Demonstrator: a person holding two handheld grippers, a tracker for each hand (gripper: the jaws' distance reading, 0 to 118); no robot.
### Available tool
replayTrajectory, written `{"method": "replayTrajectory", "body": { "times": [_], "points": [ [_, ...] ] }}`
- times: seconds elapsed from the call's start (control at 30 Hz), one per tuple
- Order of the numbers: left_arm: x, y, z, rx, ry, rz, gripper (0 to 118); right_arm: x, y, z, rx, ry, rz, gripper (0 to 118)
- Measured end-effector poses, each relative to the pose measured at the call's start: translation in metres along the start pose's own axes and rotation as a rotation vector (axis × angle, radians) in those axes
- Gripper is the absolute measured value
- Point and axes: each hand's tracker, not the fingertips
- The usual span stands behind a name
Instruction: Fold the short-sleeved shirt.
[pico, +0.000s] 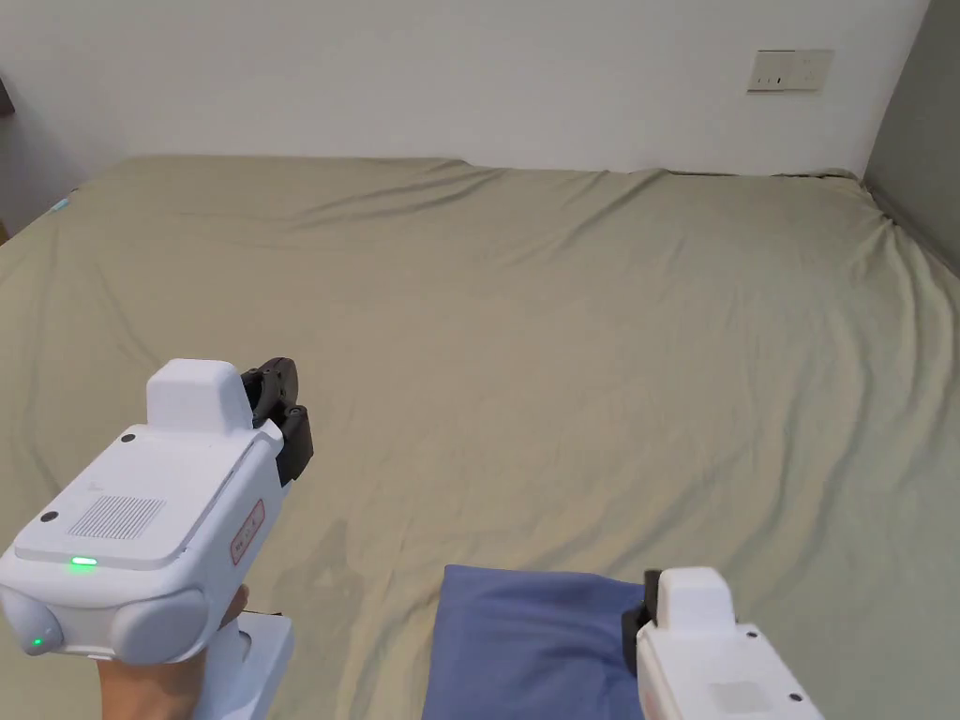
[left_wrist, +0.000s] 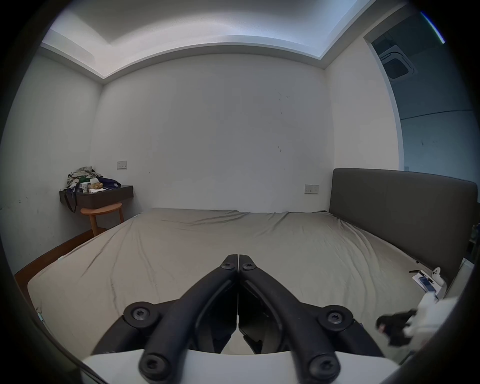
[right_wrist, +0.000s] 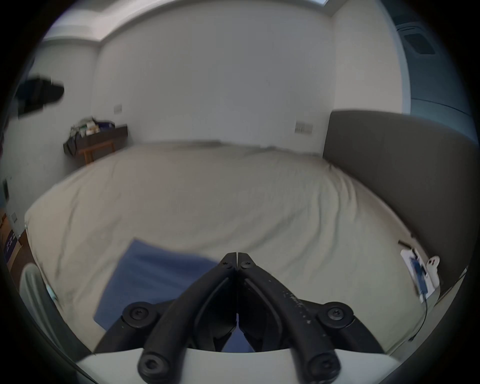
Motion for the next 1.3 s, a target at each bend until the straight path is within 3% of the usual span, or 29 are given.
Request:
{"method": "replayTrajectory", "body": {
  "times": [0.27,0.33,0.5,0.57,0.63,0.67,0.7,0.87,0.9,1.03,1.1,1.23,1.3],
  "points": [
    [0.003,-0.022,-0.015,-0.131,-0.053,0.036,0,-0.007,-0.058,-0.051,-0.242,-0.008,-0.024,2],
    [0.005,-0.031,-0.023,-0.214,-0.084,0.083,0,-0.006,-0.063,-0.049,-0.173,-0.015,-0.034,2],
    [0.008,-0.067,-0.054,-0.515,-0.203,0.278,10,-0.005,-0.061,-0.046,-0.190,-0.012,-0.054,2],
    [0.011,-0.088,-0.069,-0.658,-0.253,0.365,51,-0.003,-0.062,-0.045,-0.187,-0.009,-0.071,2],
    [0.016,-0.112,-0.081,-0.768,-0.322,0.416,102,-0.001,-0.063,-0.045,-0.186,-0.004,-0.078,2],
    [0.019,-0.123,-0.086,-0.801,-0.320,0.436,114,-0.001,-0.063,-0.045,-0.185,-0.001,-0.082,2],
    [0.020,-0.133,-0.091,-0.832,-0.334,0.459,118,0.000,-0.063,-0.045,-0.185,0.000,-0.085,2],
    [0.022,-0.174,-0.120,-1.033,-0.391,0.551,114,0.000,-0.064,-0.045,-0.182,0.006,-0.092,2],
    [0.022,-0.179,-0.124,-1.062,-0.408,0.561,108,0.000,-0.064,-0.044,-0.181,0.007,-0.091,2],
    [0.022,-0.191,-0.128,-1.053,-0.439,0.582,56,0.001,-0.066,-0.044,-0.173,0.011,-0.096,2],
    [0.026,-0.190,-0.125,-1.043,-0.448,0.587,51,0.002,-0.066,-0.044,-0.170,0.011,-0.098,2],
    [0.028,-0.190,-0.122,-1.034,-0.462,0.579,24,0.003,-0.063,-0.042,-0.173,0.017,-0.099,2],
    [0.030,-0.188,-0.120,-1.026,-0.460,0.593,20,0.005,-0.057,-0.041,-0.191,0.029,-0.096,2]
  ]
}}
